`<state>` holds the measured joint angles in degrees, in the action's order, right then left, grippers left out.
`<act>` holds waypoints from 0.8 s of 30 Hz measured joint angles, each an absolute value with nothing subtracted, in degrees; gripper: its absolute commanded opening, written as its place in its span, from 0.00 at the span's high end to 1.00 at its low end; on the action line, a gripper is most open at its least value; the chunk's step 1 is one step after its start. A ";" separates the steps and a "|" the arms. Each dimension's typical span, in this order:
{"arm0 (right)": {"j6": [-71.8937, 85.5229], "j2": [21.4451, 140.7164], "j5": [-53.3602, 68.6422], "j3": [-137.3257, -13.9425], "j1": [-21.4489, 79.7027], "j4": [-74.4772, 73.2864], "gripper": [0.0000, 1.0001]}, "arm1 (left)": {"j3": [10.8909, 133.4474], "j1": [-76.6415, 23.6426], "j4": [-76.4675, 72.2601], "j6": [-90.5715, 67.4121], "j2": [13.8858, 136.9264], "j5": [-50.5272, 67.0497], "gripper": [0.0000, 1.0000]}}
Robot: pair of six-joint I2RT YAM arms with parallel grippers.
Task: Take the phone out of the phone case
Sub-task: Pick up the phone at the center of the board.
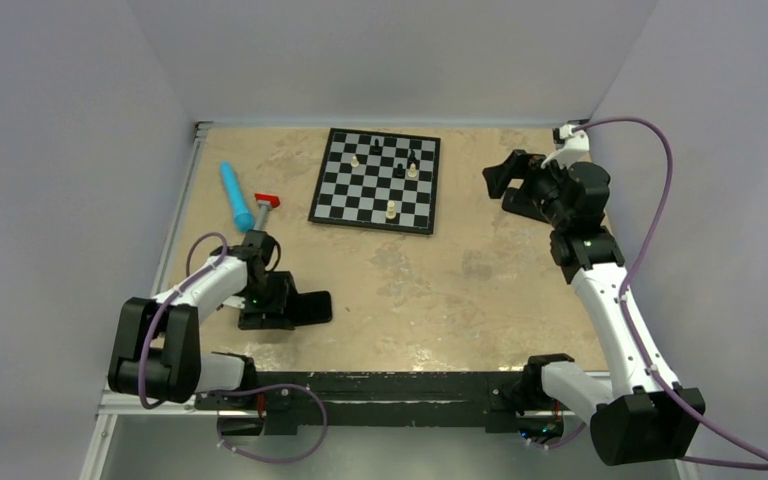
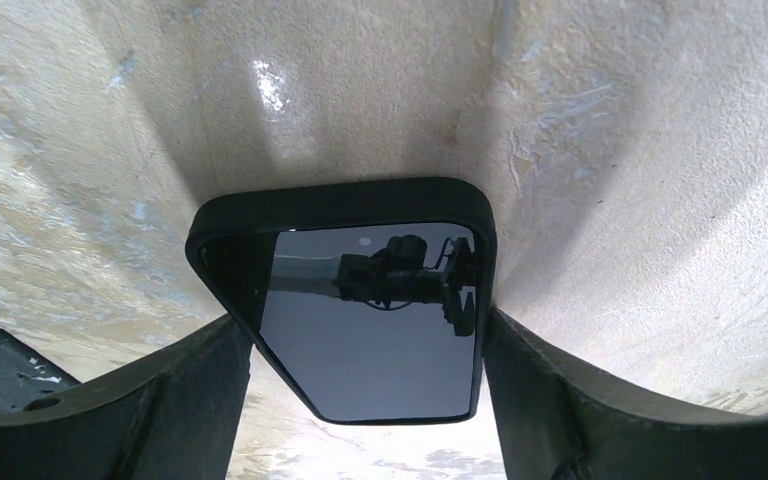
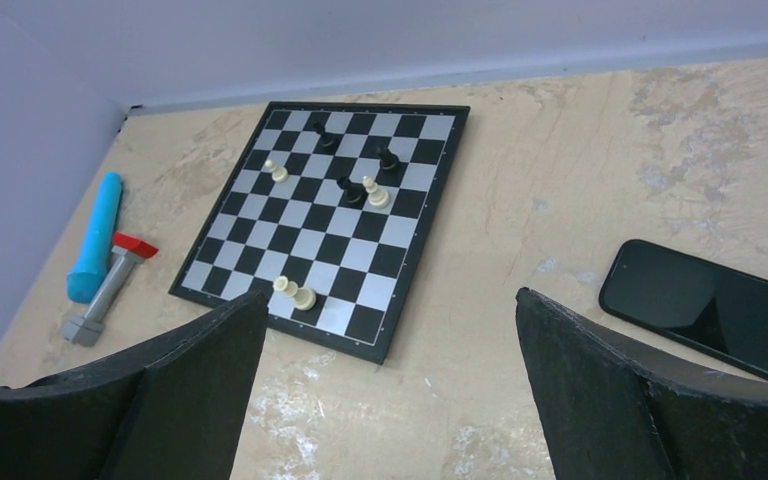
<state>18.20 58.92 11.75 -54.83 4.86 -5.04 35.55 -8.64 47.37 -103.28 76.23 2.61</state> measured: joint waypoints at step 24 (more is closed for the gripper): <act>18.13 73.32 10.28 -54.02 29.30 -2.35 0.01 | 34.83 -10.79 37.93 -70.59 58.28 -7.51 1.00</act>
<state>18.13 73.32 10.28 -54.02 29.30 -2.35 34.83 -10.79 37.93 -70.59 58.28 -7.51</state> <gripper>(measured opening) 0.985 0.771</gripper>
